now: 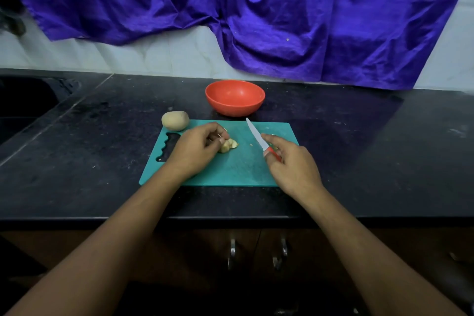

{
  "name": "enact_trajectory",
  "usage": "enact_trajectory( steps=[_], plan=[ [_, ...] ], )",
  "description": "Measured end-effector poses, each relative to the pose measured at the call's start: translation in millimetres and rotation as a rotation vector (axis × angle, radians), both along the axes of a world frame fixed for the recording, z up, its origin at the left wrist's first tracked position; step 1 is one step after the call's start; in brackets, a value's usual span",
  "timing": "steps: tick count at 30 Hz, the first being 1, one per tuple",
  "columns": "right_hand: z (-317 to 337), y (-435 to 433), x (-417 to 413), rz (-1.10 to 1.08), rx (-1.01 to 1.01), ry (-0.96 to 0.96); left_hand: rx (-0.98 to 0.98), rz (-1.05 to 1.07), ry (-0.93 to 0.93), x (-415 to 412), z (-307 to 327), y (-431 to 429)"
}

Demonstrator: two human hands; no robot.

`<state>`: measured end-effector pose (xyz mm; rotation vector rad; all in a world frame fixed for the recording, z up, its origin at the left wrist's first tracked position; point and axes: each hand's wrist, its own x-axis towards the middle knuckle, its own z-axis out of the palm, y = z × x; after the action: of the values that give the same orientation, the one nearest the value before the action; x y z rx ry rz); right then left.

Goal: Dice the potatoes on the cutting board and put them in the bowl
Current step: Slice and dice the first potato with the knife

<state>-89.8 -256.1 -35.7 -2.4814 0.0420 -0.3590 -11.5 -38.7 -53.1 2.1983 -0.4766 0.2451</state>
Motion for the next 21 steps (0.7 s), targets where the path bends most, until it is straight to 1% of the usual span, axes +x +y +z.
enact_trajectory(
  steps=[5, 9, 13, 16, 21],
  plan=[
    [-1, 0, 0, -0.008, -0.005, -0.009, 0.155, 0.081, -0.08, 5, 4, -9],
    [-1, 1, 1, -0.011, -0.023, -0.002, 0.209, 0.113, -0.111, 9, 7, -14],
    [0, 0, 0, -0.015, -0.024, -0.008, 0.186, 0.086, -0.148, 5, 5, -10],
    [-2, 0, 0, -0.009, -0.01, -0.009, 0.182, 0.021, -0.156, -2, 2, -6],
    [0, -1, 0, -0.014, -0.036, -0.003, 0.138, -0.06, -0.11, -8, 0, 2]
  ],
)
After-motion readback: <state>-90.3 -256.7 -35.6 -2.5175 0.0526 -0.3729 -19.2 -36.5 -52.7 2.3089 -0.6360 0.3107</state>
